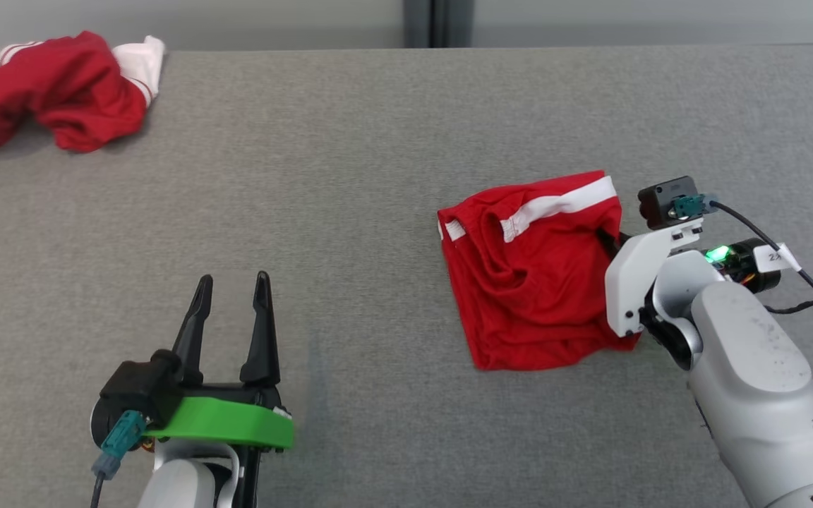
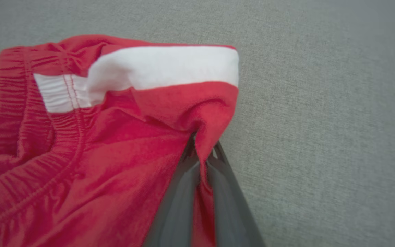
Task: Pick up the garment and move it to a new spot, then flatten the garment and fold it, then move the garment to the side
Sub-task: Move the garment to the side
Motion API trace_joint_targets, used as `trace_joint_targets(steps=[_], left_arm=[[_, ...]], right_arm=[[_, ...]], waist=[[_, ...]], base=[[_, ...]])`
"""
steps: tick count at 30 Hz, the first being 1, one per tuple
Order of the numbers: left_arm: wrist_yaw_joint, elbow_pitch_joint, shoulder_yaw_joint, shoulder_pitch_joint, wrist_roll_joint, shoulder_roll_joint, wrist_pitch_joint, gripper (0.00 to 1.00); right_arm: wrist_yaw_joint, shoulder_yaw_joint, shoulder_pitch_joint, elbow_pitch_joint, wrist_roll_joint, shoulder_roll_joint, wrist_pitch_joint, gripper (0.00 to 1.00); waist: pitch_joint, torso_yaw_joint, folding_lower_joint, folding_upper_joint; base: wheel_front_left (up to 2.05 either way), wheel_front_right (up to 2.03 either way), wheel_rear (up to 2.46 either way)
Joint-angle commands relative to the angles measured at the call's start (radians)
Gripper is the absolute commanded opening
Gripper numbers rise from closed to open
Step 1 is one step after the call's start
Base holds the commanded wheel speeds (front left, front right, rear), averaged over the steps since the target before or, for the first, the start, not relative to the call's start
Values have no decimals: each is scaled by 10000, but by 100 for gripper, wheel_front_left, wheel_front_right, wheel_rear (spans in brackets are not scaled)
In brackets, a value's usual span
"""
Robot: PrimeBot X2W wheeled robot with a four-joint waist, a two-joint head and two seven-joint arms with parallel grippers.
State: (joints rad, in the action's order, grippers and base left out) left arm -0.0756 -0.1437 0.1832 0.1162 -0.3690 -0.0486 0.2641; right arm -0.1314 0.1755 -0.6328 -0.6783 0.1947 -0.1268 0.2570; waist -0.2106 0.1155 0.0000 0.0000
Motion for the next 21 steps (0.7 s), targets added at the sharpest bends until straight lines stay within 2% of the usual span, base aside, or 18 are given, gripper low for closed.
trace_joint_targets(steps=[1, 5, 9, 13, 17, 21], left_arm=[[-68, 54, -38, 288, 165, -37, 1, 100], [-217, 127, 21, 649, 531, -37, 1, 100], [-356, 29, 69, 1048, 987, -122, -1, 100], [-458, -179, 334, 1381, 1220, -328, 1, 100], [-494, -310, 483, 1490, 1312, -487, 1, 100], [-506, -366, 577, 1541, 1320, -607, 1, 100]], right_arm=[[15, -62, -212, 65, -6, -164, -127, 0], [15, -317, -448, 47, -35, -438, -426, 0], [15, -681, -620, -113, 9, -408, -824, 0], [15, -1073, -747, -396, 14, -309, -1312, 0], [15, -1201, -873, -682, 12, -222, -1650, 0], [15, -1201, -1229, -982, -121, -283, -1823, 0]], waist=[[-789, -1241, 0, 0], [-1223, -2252, 0, 0], [-1690, -3427, 0, 0], [-2064, -4242, 0, 0], [-2221, -4529, 0, 0], [-2311, -4524, 0, 0]], base=[[0, 0, 0], [0, 0, 0], [0, 0, 0], [0, 0, 0], [0, 0, 0], [0, 0, 0]])
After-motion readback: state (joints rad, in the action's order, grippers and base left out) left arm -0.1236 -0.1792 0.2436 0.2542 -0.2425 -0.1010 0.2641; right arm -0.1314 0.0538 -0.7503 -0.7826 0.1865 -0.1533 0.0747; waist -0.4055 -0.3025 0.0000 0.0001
